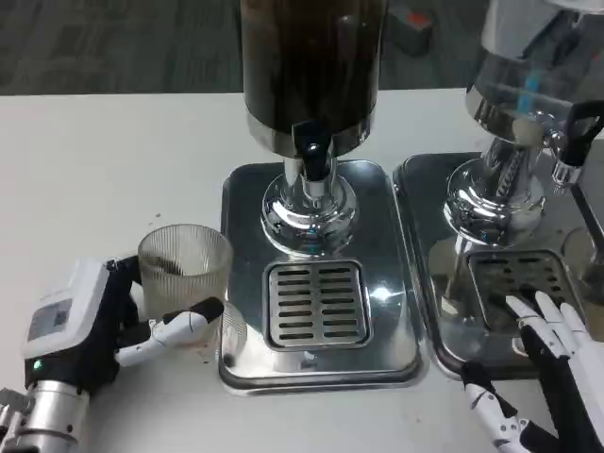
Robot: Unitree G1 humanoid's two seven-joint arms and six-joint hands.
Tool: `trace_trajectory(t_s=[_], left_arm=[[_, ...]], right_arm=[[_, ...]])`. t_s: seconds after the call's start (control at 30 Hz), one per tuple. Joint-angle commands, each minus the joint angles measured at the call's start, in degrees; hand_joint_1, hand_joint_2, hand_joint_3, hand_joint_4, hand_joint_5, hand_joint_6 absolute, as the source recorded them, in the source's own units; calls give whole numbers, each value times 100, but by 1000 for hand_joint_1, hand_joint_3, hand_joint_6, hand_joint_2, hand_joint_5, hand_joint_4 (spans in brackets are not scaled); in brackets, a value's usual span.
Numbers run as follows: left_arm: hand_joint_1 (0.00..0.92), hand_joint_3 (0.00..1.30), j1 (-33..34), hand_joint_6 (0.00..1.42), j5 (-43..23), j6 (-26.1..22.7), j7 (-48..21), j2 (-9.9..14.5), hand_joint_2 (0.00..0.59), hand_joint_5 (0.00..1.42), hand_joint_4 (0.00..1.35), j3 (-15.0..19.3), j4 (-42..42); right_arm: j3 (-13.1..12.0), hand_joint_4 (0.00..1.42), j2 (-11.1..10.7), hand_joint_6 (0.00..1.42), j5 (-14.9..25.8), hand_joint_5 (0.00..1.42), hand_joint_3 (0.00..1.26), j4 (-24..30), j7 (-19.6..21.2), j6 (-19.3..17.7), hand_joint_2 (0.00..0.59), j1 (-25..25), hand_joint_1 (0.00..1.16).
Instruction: Grasp the cup under the faucet to collect the drink, then remove the cup.
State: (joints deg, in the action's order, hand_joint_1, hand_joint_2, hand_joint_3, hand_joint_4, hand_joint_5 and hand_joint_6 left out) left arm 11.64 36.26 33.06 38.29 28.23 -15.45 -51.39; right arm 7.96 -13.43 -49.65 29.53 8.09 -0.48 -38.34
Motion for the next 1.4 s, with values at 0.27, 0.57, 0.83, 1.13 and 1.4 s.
trace_trajectory(t_s=[0.27, 0.57, 0.83, 1.13, 1.4], left_arm=[[274, 638, -64, 1424, -125, 284, 456, -11, 136, 1050, 755, 248, -12], [278, 639, -208, 1424, -73, 459, 602, 13, 135, 1050, 755, 370, 375], [279, 639, -180, 1424, -41, 508, 507, -105, 135, 1050, 757, 324, 613], [280, 639, -99, 1424, 42, 511, 370, -253, 135, 1050, 763, 222, 772], [277, 640, 32, 1424, 96, 463, 223, -378, 132, 1050, 764, 49, 782]], right_arm=[[-24, 53, -17, 216, 67, 26, 156, -96, -5, -8, 403, 98, 227], [-9, 53, -14, 216, 84, 26, 156, -117, 2, -13, 403, 130, 227], [-1, 53, 9, 216, 84, 26, 156, -90, 24, -7, 403, 93, 227], [6, 54, 71, 216, 76, 26, 156, -43, 36, 6, 401, 24, 227], [33, 54, 136, 216, 42, 31, 156, 6, 50, -8, 395, -32, 224]])
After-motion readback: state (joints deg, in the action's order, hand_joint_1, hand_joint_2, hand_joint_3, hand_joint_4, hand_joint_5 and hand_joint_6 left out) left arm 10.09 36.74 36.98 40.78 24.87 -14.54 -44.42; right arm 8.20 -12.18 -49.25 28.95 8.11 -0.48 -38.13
